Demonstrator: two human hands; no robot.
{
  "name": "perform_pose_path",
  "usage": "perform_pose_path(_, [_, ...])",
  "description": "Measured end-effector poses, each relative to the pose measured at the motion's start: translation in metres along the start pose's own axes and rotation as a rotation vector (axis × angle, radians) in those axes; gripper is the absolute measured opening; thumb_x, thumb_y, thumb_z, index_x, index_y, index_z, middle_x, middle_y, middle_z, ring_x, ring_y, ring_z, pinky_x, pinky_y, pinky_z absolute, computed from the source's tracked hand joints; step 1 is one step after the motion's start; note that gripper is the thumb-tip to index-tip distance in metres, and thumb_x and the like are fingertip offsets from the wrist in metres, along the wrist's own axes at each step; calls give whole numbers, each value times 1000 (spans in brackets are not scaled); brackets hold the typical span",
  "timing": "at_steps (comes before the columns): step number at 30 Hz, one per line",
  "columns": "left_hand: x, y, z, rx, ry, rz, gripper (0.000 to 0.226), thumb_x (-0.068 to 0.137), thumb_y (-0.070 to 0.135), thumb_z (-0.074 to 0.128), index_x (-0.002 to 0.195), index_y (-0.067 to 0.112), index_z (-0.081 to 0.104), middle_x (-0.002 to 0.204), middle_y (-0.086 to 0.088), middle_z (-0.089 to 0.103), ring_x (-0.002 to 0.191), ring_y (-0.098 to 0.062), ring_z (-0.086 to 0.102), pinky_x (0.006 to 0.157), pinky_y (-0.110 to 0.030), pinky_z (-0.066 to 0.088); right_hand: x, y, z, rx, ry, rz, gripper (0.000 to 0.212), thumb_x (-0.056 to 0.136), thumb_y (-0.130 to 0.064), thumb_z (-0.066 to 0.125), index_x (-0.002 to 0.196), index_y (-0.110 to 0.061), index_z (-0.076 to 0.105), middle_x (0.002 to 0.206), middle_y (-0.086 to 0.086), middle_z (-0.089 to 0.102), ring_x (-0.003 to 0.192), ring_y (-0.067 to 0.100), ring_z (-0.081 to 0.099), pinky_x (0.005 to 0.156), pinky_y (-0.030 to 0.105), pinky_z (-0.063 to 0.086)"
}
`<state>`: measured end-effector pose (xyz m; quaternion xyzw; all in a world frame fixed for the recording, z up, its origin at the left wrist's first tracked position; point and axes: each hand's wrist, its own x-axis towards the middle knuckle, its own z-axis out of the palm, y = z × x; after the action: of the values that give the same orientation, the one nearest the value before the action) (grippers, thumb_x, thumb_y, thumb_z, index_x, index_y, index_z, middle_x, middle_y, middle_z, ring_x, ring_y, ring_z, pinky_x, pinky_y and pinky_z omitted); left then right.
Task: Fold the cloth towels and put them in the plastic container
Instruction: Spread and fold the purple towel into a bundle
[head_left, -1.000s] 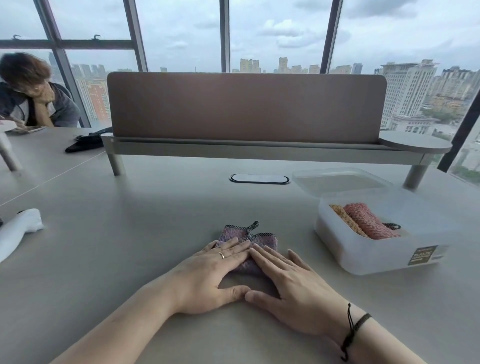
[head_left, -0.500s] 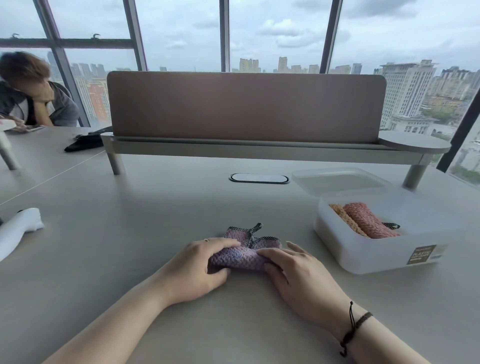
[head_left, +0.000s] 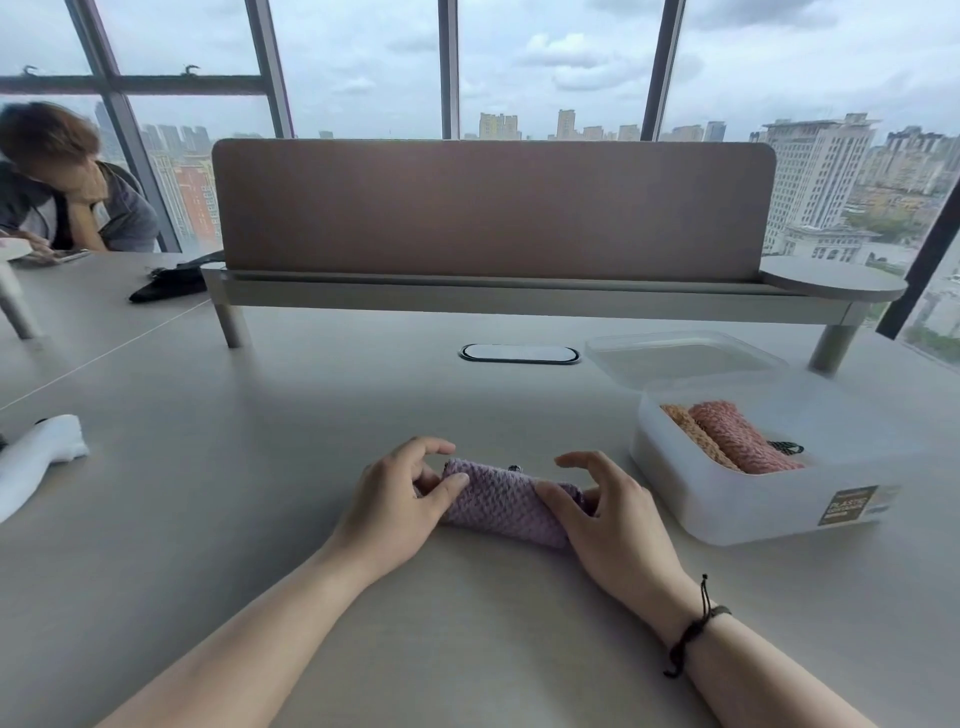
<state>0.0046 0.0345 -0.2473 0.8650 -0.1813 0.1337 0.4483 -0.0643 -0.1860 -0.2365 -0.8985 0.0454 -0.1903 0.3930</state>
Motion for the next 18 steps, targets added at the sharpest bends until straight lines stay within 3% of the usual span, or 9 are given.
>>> perform_pose_path(4, [1, -1, 2, 111, 17, -25, 18, 84, 33, 76, 99, 33, 66, 64, 10, 69, 56, 1, 59, 64, -24, 50, 7, 1, 5, -95, -5, 25, 31, 85, -58, 62, 106, -36, 58, 68, -8, 64, 75, 12, 63, 69, 34, 52])
perform_pose_path(11, [-1, 1, 0, 249, 40, -8, 16, 82, 40, 76, 91, 33, 65, 64, 12, 65, 64, -3, 60, 65, -30, 52, 14, 0, 13, -317, 12, 23, 36, 79, -66, 62, 90, -32, 63, 82, -8, 70, 86, 18, 66, 63, 28, 47])
perform_pose_path(15, [-3, 4, 0, 381, 147, 199, 17, 81, 44, 75, 92, 33, 70, 82, 13, 60, 77, -12, 61, 69, -31, 52, 12, 2, 12, -300, 28, 14, 29, 78, -60, 64, 89, -33, 63, 85, -14, 63, 86, 13, 62, 64, 27, 45])
perform_pose_path(18, [-10, 10, 2, 435, 20, 406, 29, 88, 52, 61, 105, 33, 73, 102, 14, 65, 98, -13, 62, 85, -32, 50, 11, 2, 11, -271, 6, -9, 21, 80, -55, 64, 90, -36, 63, 89, -14, 59, 87, 10, 59, 66, 26, 45])
